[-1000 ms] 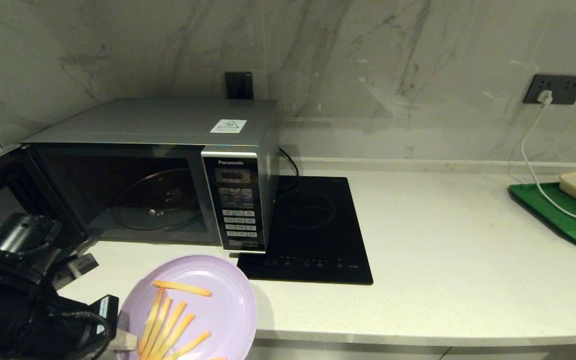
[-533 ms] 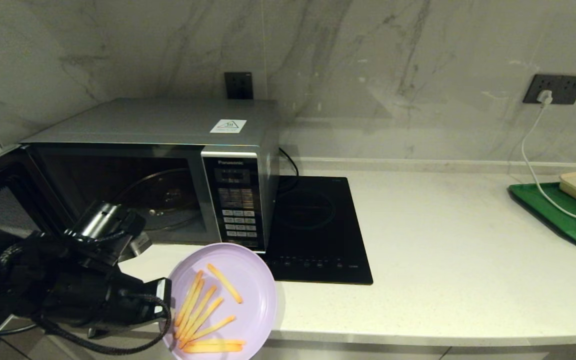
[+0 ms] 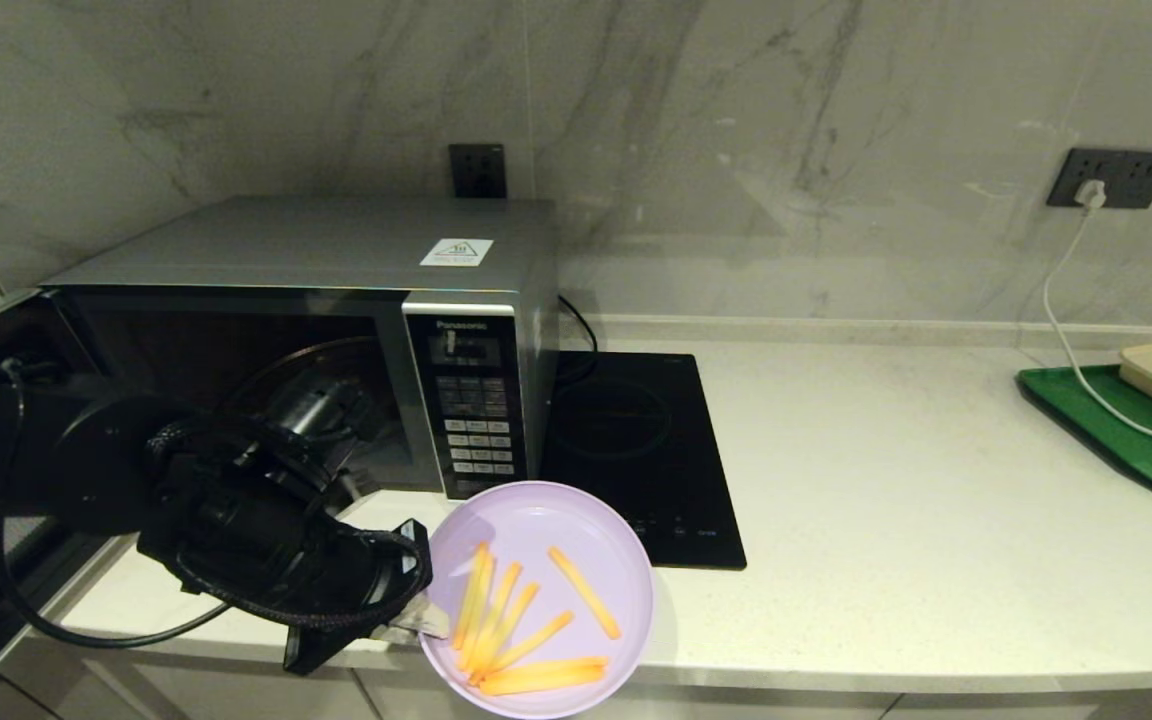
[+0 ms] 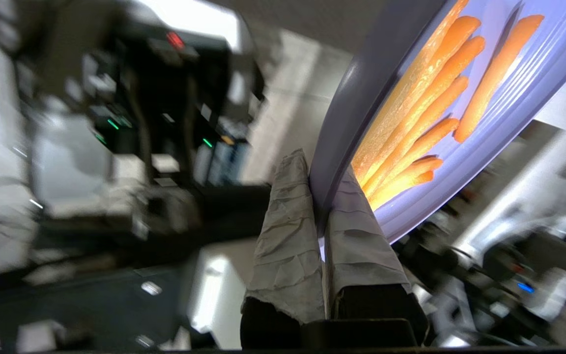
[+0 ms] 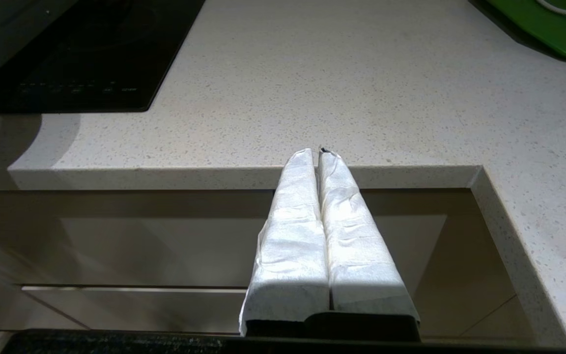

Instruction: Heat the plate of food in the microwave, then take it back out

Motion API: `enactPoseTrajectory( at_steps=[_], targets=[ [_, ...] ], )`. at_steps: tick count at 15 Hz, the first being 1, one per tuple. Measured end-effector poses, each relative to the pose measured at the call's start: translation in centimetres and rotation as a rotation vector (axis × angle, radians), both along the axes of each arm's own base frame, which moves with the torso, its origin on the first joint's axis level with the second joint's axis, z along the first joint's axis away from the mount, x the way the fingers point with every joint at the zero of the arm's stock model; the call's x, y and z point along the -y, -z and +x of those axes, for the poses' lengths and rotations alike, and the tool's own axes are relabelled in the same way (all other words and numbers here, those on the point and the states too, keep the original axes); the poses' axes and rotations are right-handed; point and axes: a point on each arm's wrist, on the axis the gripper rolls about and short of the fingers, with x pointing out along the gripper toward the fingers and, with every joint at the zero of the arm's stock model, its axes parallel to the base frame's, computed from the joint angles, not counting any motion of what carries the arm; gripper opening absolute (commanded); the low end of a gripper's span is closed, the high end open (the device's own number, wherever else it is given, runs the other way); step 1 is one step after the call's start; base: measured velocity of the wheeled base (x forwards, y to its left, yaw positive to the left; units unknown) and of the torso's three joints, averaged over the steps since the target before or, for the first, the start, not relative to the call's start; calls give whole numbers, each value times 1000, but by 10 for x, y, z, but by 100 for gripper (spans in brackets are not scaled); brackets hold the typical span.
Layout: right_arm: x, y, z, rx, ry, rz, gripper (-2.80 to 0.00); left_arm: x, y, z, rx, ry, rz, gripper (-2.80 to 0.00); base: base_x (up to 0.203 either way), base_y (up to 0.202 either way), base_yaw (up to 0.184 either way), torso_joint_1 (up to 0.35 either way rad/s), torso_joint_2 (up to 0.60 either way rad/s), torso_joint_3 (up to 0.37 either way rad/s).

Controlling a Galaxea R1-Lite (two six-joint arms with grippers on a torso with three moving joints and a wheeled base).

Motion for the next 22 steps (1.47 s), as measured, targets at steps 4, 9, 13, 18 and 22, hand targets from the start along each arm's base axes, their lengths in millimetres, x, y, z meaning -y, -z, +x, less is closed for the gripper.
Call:
enactPoseTrajectory(
  at_steps=[4,9,13,18,22],
  targets=[
    [0,0,0,0,0,0,-280,13,-4,6,-72,-39,-84,-280,0,0,0,0,0,0],
    [0,0,0,-1,0,0,-280,57,-4,9,-56,23,-123,-280,0,0,0,0,0,0],
    [0,0,0,-1,0,0,-280,82,1,22,-38,65,-117,-280,0,0,0,0,0,0],
    [0,0,0,0,0,0,-280,90,11,38,-55,29,-108,-280,0,0,0,0,0,0],
    [0,0,0,-1,0,0,-280,92,17,56,-63,-68,-88,-280,0,0,0,0,0,0]
  ],
)
